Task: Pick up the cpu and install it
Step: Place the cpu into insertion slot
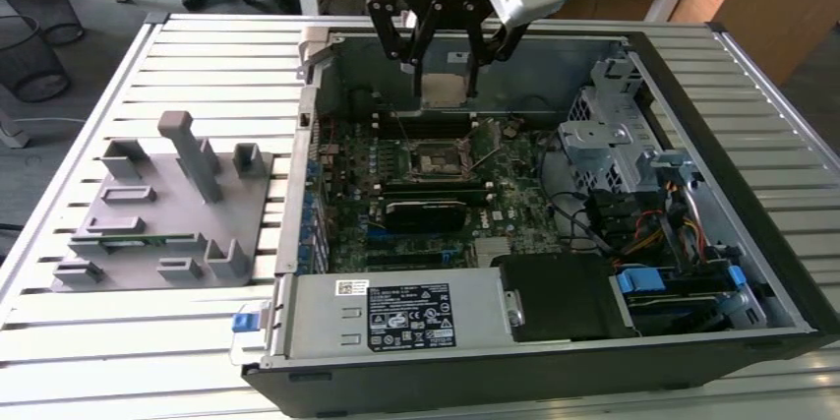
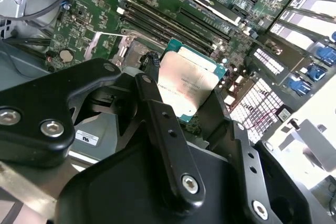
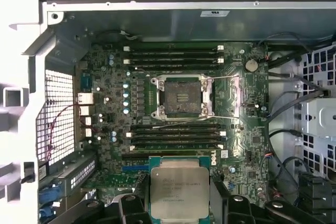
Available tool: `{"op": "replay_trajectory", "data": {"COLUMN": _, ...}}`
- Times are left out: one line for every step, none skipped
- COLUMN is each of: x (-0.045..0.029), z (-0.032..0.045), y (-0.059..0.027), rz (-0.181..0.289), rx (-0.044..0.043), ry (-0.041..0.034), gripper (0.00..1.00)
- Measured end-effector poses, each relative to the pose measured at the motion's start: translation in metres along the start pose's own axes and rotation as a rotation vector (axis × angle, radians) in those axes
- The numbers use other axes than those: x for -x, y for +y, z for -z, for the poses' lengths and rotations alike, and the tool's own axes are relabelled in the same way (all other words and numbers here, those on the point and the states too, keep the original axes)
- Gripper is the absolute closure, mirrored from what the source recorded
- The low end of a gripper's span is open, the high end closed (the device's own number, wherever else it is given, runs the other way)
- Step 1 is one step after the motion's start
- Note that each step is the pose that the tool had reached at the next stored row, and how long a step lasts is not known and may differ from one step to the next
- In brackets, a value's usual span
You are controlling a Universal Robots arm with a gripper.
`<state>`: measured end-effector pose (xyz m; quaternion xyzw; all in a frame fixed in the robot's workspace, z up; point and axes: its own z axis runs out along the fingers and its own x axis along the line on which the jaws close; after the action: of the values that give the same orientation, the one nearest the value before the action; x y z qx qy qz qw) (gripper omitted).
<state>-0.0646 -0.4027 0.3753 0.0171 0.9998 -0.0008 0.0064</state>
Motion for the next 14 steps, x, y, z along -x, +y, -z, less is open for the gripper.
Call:
{"op": "replay_trajectory", "data": {"x": 0.0013, "z": 0.0000, "y": 0.0001, "rz": -0.003, "rx": -0.0002, "ry": 0.0000, "gripper": 0.46}}
{"op": "replay_trajectory", "data": {"x": 0.0026, "z": 0.0000, "y": 0.0001, "rz": -0.006, "rx": -0.0002, "ry": 0.0000, "gripper": 0.46}}
{"op": "replay_trajectory", "data": {"x": 0.0036, "z": -0.0001, "y": 0.0004, "rz": -0.010, "rx": -0.0002, "ry": 0.0000, "gripper": 0.46}}
{"op": "replay_trajectory", "data": {"x": 0.0044, "z": -0.0001, "y": 0.0008, "rz": -0.015, "rx": -0.0002, "ry": 0.0000, "gripper": 0.46}}
{"op": "replay_trajectory", "data": {"x": 0.0049, "z": -0.0001, "y": 0.0014, "rz": -0.022, "rx": -0.0004, "ry": 0.0000, "gripper": 0.46}}
{"op": "replay_trajectory", "data": {"x": 0.0052, "z": -0.0003, "y": 0.0018, "rz": -0.030, "rx": -0.0003, "ry": 0.0000, "gripper": 0.46}}
{"op": "replay_trajectory", "data": {"x": 0.0053, "z": -0.0004, "y": 0.0021, "rz": -0.039, "rx": -0.0004, "ry": 0.0000, "gripper": 0.46}}
{"op": "replay_trajectory", "data": {"x": 0.0054, "z": -0.0006, "y": 0.0021, "rz": -0.054, "rx": -0.0006, "ry": 0.0000, "gripper": 0.46}}
{"op": "replay_trajectory", "data": {"x": 0.0054, "z": -0.0008, "y": 0.0022, "rz": -0.070, "rx": -0.0008, "ry": 0.0000, "gripper": 0.46}}
{"op": "replay_trajectory", "data": {"x": 0.0054, "z": -0.0011, "y": 0.0022, "rz": -0.088, "rx": -0.0011, "ry": 0.0001, "gripper": 0.46}}
{"op": "replay_trajectory", "data": {"x": 0.0054, "z": -0.0014, "y": 0.0022, "rz": -0.108, "rx": -0.0015, "ry": 0.0001, "gripper": 0.46}}
{"op": "replay_trajectory", "data": {"x": 0.0054, "z": -0.0017, "y": 0.0022, "rz": -0.125, "rx": -0.0017, "ry": 0.0002, "gripper": 0.46}}
{"op": "replay_trajectory", "data": {"x": 0.0054, "z": -0.0021, "y": 0.0022, "rz": -0.145, "rx": -0.0021, "ry": 0.0002, "gripper": 0.46}}
{"op": "replay_trajectory", "data": {"x": 0.0054, "z": -0.0024, "y": 0.0022, "rz": -0.162, "rx": -0.0024, "ry": 0.0002, "gripper": 0.46}}
